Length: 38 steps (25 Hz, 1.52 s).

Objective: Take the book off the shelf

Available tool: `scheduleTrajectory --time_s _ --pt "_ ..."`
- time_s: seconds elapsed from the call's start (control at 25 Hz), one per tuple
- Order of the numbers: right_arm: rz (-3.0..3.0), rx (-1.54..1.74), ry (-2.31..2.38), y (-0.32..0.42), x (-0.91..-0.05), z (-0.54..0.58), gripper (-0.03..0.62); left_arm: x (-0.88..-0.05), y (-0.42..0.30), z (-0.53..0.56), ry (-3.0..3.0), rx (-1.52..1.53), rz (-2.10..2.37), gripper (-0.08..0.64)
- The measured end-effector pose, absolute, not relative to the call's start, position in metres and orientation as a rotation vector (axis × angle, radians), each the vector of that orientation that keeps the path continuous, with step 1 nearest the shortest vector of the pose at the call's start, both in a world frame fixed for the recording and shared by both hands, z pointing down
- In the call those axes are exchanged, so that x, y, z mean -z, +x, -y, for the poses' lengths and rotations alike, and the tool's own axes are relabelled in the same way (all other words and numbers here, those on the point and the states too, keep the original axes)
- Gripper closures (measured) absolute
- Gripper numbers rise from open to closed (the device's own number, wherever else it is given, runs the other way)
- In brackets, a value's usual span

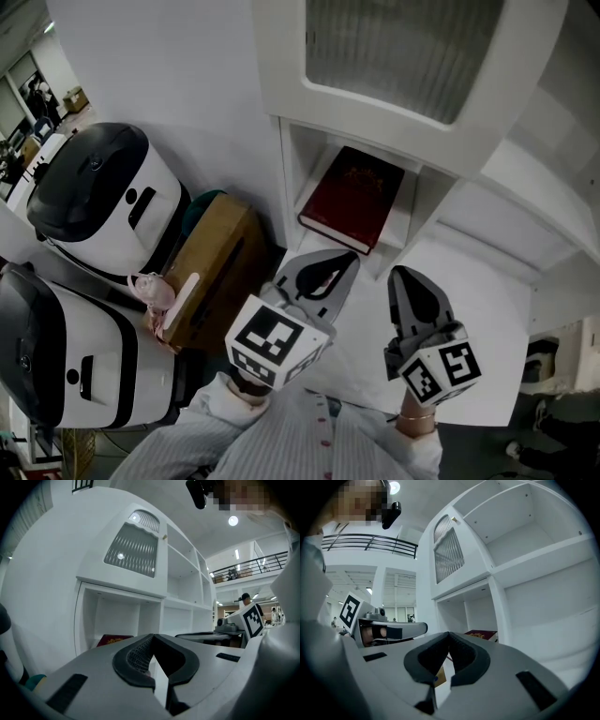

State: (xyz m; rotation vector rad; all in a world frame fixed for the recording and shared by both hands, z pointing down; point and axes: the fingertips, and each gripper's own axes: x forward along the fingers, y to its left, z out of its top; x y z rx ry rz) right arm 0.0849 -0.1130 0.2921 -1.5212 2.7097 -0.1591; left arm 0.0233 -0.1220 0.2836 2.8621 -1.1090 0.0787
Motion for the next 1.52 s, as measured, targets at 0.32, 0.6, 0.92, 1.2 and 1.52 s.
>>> scheduleTrajectory --time_s 0.32,0.6,0.92,1.2,1.52 --pt "-2.701 0.18 -1.528 0.09 -0.296 0.128 0.578 -0.288 0.019 0.14 2.878 -0.129 1.147 0.549" --pt "-2.721 0.188 -1.524 0.088 -0.299 0.139 0.578 -0.298 0.017 0.156 2.897 -0.216 1.205 0.549" --pt "-2.753 0.188 -1.516 0.09 -0.301 0.148 0.578 -0.319 0.017 0.164 2.894 -0.264 1.174 0.546" --pt "-2.752 0.195 -1.511 0.092 -0.301 0.153 0.578 -0.339 0.022 0.167 2.983 -0.467 1.205 0.432" --pt "-2.739 0.222 -1.5 0.096 -0.302 0.155 0.578 -0.357 0.026 0.172 3.128 -0.733 1.202 0.328"
